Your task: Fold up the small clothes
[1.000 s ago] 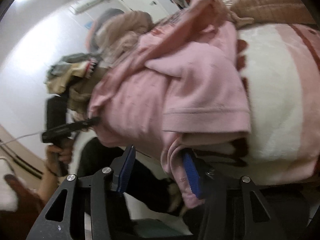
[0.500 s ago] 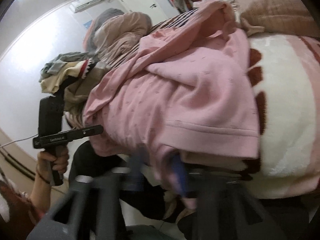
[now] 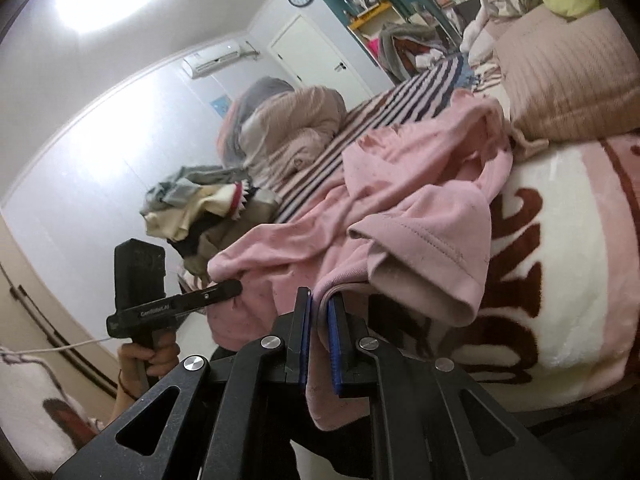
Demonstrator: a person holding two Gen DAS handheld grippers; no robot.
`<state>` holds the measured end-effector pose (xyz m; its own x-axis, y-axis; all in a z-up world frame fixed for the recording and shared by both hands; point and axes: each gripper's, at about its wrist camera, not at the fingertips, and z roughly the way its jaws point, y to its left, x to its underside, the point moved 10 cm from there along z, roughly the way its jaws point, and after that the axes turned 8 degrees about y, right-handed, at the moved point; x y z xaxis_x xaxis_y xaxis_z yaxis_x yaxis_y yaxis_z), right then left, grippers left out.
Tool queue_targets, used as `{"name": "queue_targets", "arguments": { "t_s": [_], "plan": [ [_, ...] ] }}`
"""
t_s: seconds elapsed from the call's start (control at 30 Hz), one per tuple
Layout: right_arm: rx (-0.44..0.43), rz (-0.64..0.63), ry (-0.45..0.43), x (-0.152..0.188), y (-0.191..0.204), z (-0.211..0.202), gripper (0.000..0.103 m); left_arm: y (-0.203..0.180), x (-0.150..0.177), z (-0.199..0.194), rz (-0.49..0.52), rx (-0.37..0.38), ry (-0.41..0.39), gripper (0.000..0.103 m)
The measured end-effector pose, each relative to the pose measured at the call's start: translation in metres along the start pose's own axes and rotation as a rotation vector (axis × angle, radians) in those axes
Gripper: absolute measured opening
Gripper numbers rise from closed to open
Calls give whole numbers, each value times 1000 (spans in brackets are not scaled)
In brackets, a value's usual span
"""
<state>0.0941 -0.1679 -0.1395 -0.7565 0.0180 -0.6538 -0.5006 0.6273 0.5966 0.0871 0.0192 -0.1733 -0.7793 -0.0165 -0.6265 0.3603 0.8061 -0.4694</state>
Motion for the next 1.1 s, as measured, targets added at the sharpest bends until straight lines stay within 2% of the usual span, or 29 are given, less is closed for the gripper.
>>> {"name": "queue_targets", "arguments": {
  "t_s": [0.07, 0.17, 0.2, 0.27, 0.4, 0.47, 0.5, 0.6, 0.67, 0.83, 1.1],
  "plan": [
    [-17, -14, -10, 1, 9, -5, 0, -3, 0, -9, 11, -2, -17, 3],
    [-105, -43, -34, 1, 34, -12, 0, -4, 2, -17, 16, -14, -27, 3],
    [-104, -68, -46, 1, 42, -15, 0, -3, 3, -18, 12, -17, -28, 3],
    [-41, -106, -46, 0, 46, -17, 2, 1, 4, -16, -9, -35, -15, 3],
    [59, -83, -12, 4, 29, -15, 7, 9, 11, -18, -17, -72, -12, 3],
    [160, -64, 21, 11, 11, -14, 34, 11, 11, -20, -23, -77, -13, 3],
    [198, -59, 31, 14, 3, -16, 37, 13, 12, -20, -24, -79, -13, 3],
    [288, -31, 71, 24, -22, -17, 40, 15, 10, -19, -26, -78, -9, 3],
    [328, -5, 86, 27, -37, -18, 52, 15, 10, -18, -26, -78, -7, 3],
    [371, 16, 106, 28, -59, -19, 57, 14, 2, -8, -28, -80, 4, 3],
    [331, 87, 194, 46, -90, 1, 58, 8, -18, -4, -7, -79, -5, 3]
  ]
}}
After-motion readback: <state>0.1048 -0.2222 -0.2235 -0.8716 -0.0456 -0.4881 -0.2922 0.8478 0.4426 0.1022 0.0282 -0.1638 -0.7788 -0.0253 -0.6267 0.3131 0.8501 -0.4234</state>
